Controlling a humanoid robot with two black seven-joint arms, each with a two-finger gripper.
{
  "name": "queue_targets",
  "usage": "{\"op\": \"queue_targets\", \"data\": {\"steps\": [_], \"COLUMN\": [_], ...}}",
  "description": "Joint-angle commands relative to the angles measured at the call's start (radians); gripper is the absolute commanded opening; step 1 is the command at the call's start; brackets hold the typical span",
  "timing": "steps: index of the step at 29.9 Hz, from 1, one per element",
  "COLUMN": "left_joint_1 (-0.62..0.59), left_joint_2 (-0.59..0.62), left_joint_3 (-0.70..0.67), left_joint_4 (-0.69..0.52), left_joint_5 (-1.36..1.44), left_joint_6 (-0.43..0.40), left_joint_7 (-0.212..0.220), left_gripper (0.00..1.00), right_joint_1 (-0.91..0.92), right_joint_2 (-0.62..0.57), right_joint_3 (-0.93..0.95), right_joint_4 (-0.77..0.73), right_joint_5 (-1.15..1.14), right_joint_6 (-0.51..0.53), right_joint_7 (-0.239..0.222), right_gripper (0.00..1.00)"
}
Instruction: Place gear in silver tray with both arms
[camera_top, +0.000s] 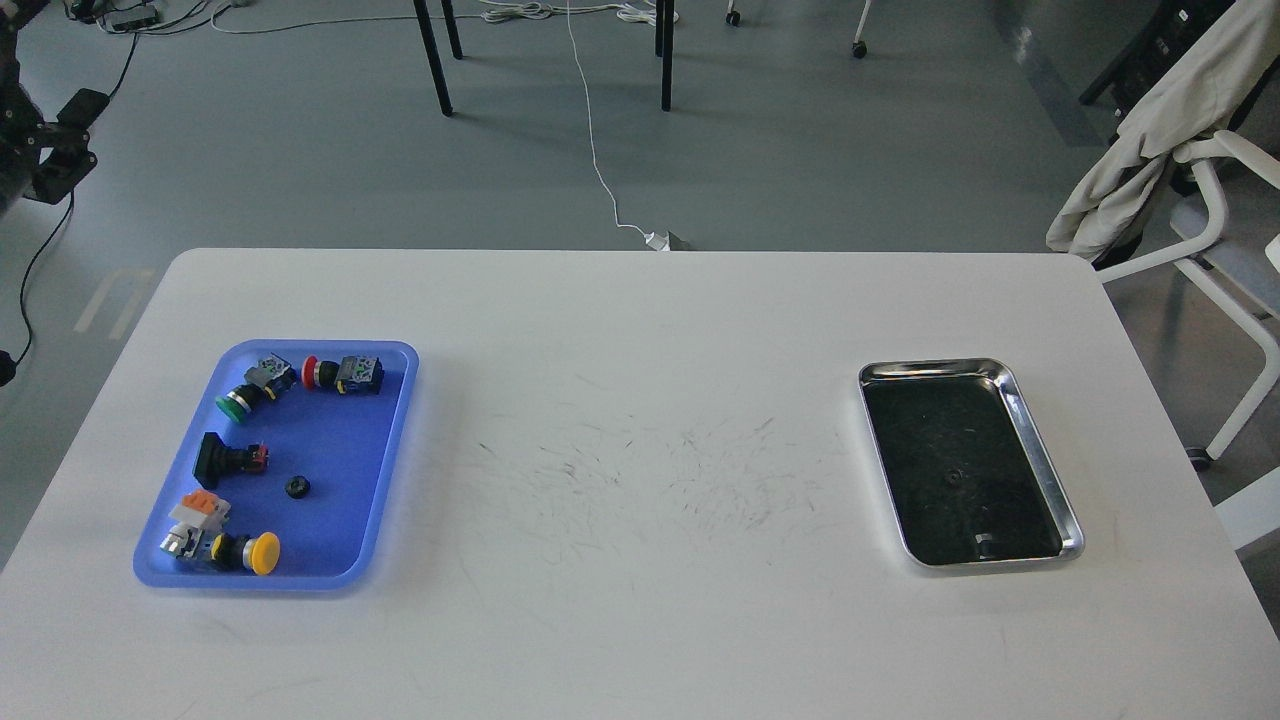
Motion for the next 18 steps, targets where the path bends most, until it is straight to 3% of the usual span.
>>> {"op": "queue_targets", "data": {"steps": [1, 5, 11, 18], "left_joint_1": [-0.07, -0.131, -0.135, -0.122], "left_joint_2": [-0.021, -0.033, -0.118, -0.122], "left_joint_3": [0.01, 0.015, 0.015, 0.027], "left_joint_4": [0.0, 0.043, 0.044, 0.037], "left_joint_5": [-0.007, -0.006, -0.004, 0.0], "left_joint_6": [-0.001, -0.01, -0.006, -0.007], "left_joint_7": [0.0, 0.0, 0.0, 0.0], "left_gripper": [0.98, 0.98, 0.98, 0.98], "right_joint_1": [0.02, 0.023, -0.052, -0.115], "right_joint_2": [0.023, 0.068, 0.109, 0.1], "right_joint_3": [0.057, 0.102, 0.097, 0.106], "right_joint_4": [0.025, 0.026, 0.184, 0.228], "right_joint_5": [-0.143, -0.255, -0.281, -0.267], "right_joint_6": [-0.008, -0.016, -0.062, -0.083], "right_joint_7": [-0.008, -0.009, 0.001, 0.001], "right_gripper": [0.97, 0.97, 0.98, 0.99]}}
